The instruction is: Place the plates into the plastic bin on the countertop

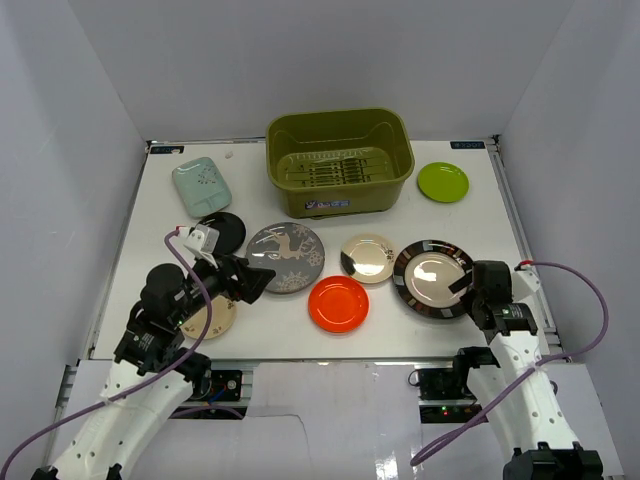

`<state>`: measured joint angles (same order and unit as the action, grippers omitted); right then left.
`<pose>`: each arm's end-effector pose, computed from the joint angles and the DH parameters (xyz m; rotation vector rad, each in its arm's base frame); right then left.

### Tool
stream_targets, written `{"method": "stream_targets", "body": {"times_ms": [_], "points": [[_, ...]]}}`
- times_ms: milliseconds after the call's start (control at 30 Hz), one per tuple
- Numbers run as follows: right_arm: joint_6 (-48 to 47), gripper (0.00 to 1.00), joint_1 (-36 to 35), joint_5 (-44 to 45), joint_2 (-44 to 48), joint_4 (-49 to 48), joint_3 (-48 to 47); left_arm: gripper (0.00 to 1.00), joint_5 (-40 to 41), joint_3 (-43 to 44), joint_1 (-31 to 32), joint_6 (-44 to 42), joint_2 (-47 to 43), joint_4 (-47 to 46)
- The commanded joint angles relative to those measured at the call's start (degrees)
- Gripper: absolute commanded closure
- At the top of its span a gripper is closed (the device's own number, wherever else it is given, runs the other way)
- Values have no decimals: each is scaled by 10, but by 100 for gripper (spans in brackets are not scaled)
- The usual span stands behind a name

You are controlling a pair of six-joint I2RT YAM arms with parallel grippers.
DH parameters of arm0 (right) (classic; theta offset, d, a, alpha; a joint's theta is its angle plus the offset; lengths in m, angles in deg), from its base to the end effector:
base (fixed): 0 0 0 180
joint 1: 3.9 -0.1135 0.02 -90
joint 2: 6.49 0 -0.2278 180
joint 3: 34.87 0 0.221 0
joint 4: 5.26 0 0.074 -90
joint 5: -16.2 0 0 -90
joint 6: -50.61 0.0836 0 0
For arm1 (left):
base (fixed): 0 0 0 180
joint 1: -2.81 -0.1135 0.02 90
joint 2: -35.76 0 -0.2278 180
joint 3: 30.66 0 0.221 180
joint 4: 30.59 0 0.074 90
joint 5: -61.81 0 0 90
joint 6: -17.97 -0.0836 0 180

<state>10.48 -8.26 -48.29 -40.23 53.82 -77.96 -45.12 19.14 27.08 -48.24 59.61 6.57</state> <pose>0.1476 -0.0249 0.1619 1.0767 2.0683 -0.0799 0.1371 -0.0885 0.2724 0.2310 1.8261 -0.8594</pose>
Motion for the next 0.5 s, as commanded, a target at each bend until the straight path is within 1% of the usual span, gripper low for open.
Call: {"method": "stream_targets", "body": {"times_ms": [0,100,167,200,300,367,400,467], "points": [[37,6,21,3,-14,-21,36,2,30,18,10,-6,-7,19],[48,6,36,-48,-18,-57,74,2,33,18,14,-6,-11,21],[63,6,37,-86,-26,-98,106,2,34,18,15,-7,-14,22],[62,7,54,-102,-27,-115,117,2,35,18,16,-7,-15,22],[84,10,64,-144,-34,-169,152,2,37,17,19,-7,-15,23],[107,16,70,-165,-24,-196,183,2,40,17,18,-6,-11,24],[116,23,75,-172,-18,-223,196,2,42,17,18,-4,-8,25],[150,33,81,-194,10,-247,235,2,46,17,18,-1,0,25]]}}
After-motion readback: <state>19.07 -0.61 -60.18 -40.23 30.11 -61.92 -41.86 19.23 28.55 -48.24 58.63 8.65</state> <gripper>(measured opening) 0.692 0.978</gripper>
